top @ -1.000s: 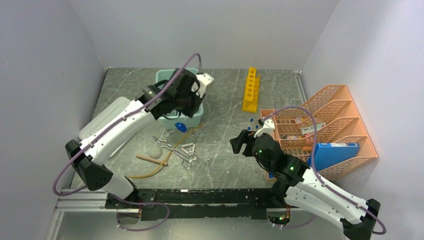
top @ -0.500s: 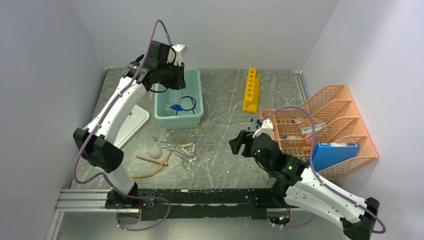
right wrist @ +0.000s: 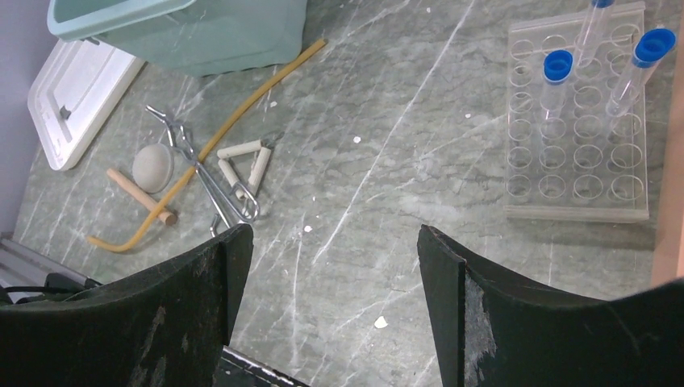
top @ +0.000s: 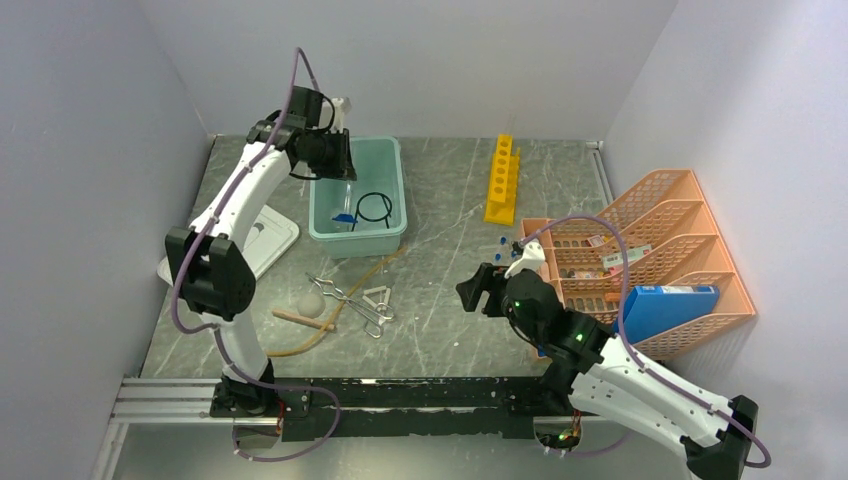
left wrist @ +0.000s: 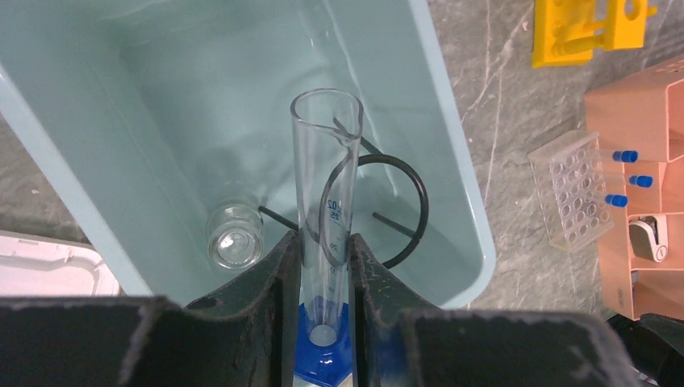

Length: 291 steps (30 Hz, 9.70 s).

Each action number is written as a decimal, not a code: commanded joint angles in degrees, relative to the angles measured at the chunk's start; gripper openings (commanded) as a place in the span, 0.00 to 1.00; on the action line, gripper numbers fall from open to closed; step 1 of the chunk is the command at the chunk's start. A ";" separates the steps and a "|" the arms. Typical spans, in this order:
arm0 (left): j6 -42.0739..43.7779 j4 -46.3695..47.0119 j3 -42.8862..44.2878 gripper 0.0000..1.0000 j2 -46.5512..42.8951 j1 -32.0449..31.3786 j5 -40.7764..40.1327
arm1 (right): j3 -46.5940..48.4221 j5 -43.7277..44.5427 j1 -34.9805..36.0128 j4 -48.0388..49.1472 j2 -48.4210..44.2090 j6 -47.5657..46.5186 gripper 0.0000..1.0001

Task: Organize the chemistry lab equipment
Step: Place the chemistry item in the storage box, then adjust the chemistry item in the storage box, then pick up the chemistry item at the center of the board.

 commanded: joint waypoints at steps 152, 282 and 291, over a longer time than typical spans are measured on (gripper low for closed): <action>-0.78 13.58 -21.78 0.28 -0.34 1.51 9.06 | 4.44 -7.06 -0.18 7.37 11.01 -2.45 0.80; 3.53 10.71 -33.69 0.82 -42.32 -7.64 -1.47 | 21.83 10.30 5.77 8.07 62.15 7.87 0.00; 3.69 11.42 -33.33 0.83 -42.33 -7.64 0.20 | 16.41 16.44 5.47 10.21 49.92 0.46 0.00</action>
